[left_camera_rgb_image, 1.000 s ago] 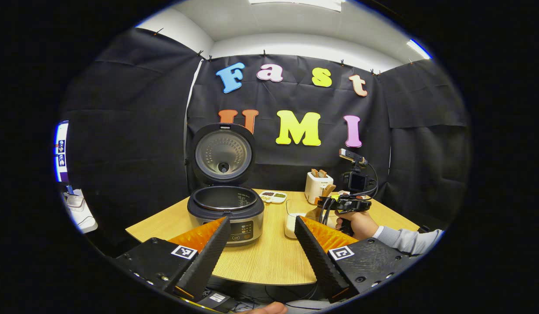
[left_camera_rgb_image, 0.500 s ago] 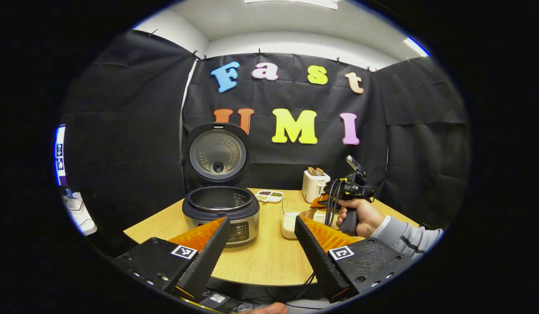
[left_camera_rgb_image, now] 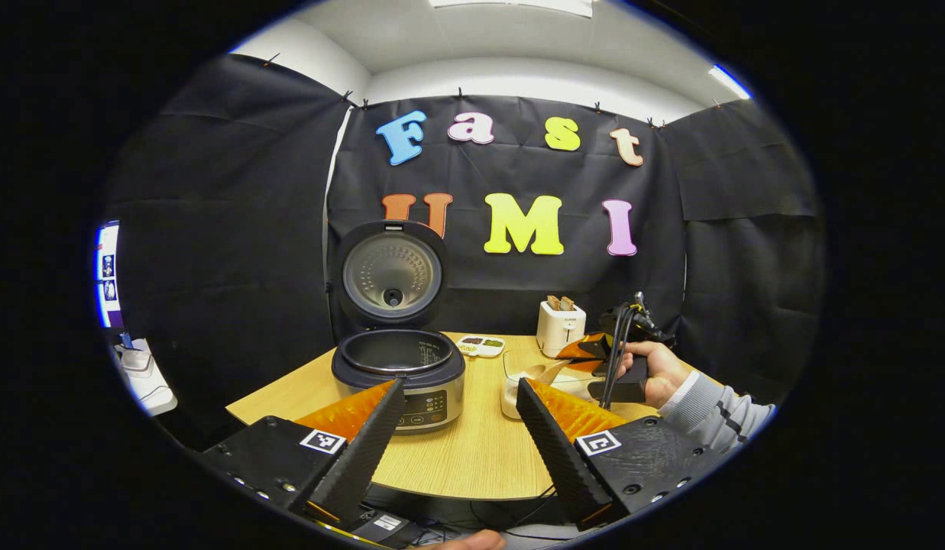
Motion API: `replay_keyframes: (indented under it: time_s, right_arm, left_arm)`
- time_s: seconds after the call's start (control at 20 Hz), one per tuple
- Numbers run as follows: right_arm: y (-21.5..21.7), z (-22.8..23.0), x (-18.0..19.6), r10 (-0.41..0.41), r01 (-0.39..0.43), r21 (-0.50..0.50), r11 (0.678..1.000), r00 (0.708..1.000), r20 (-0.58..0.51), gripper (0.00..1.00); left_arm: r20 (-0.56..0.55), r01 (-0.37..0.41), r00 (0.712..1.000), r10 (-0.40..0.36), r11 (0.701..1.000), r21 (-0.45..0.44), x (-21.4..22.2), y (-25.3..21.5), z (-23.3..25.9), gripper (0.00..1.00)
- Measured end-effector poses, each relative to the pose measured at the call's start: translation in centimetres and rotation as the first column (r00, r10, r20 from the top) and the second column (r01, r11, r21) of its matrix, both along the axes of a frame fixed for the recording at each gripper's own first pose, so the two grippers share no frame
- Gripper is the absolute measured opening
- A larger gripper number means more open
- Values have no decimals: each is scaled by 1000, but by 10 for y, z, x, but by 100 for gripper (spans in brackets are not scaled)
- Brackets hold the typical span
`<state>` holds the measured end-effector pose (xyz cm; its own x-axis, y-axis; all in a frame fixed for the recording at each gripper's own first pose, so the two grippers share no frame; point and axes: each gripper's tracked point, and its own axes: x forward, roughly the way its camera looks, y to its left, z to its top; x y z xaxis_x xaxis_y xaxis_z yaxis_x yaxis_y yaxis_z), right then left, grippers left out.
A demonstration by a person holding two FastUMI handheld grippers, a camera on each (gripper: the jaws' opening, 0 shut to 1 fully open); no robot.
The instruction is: Close the left gripper, press the button to open the rice cooker; take a wooden spoon from the chopstick holder with the right hand, scoop a spoonful of rice and pour it into the rice cooker, then put the wooden spoon back into the chopstick holder.
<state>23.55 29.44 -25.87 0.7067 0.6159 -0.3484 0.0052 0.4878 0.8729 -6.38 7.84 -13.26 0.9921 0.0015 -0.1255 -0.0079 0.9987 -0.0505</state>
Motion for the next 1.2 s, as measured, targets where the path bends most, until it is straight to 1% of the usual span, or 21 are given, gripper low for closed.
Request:
replay_keyframes:
  time_s: [0.15, 0.2, 0.3, 0.45, 0.5, 0.55, 0.65, 0.75, 0.8, 0.85, 0.95, 1.2]
  right_arm:
    - [-17, 6, -1, -37, 37, 21, 999, 999, 27, 8]
    - [-21, 11, -2, -46, 45, 42, 998, 998, 32, 8]
    - [-27, 17, -6, -64, 61, 118, 991, 998, 27, 8]
    - [-38, 28, -9, -91, 86, 241, 967, 996, 10, 8]
    - [-44, 32, -9, -104, 99, 283, 954, 995, 6, 4]
    - [-50, 38, -10, -117, 108, 331, 937, 993, 6, 7]
    - [-56, 52, -14, -124, 106, 438, 893, 992, 13, 8]
    - [-58, 66, -21, -105, 90, 542, 835, 994, -3, 7]
    - [-58, 72, -24, -97, 82, 574, 815, 995, -5, 7]
    - [-57, 79, -27, -84, 66, 595, 801, 996, 3, 8]
    - [-53, 89, -33, -69, 40, 604, 796, 997, 23, 7]
    - [-42, 107, -48, -44, 4, 578, 816, 998, 55, 8]
  left_arm:
    - [-2, 11, 1000, -11, 1000, 9, -2, -3, -1, 94]
    - [-4, 13, 1000, -13, 1000, 11, -3, -4, -1, 94]
    - [-3, 13, 1000, -13, 1000, 14, -3, -5, -1, 94]
    - [0, 7, 1000, -7, 1000, 17, -6, -4, 1, 94]
    - [0, 6, 1000, -6, 1000, 16, -7, -3, 1, 94]
    - [0, 4, 1000, -4, 1000, 14, -9, -2, 2, 94]
    - [2, 1, 1000, -2, 1000, 11, -10, -2, 3, 94]
    - [0, 10, 1000, -10, 1000, 5, -9, -5, 3, 94]
    - [0, 15, 1000, -15, 1000, 2, -9, -6, 3, 94]
    - [-3, 16, 1000, -16, 1000, 2, -10, -6, 3, 94]
    - [-1, 17, 1000, -17, 1000, 3, -9, -7, 4, 94]
    - [5, 16, 1000, -16, 1000, 19, -15, -5, 6, 94]
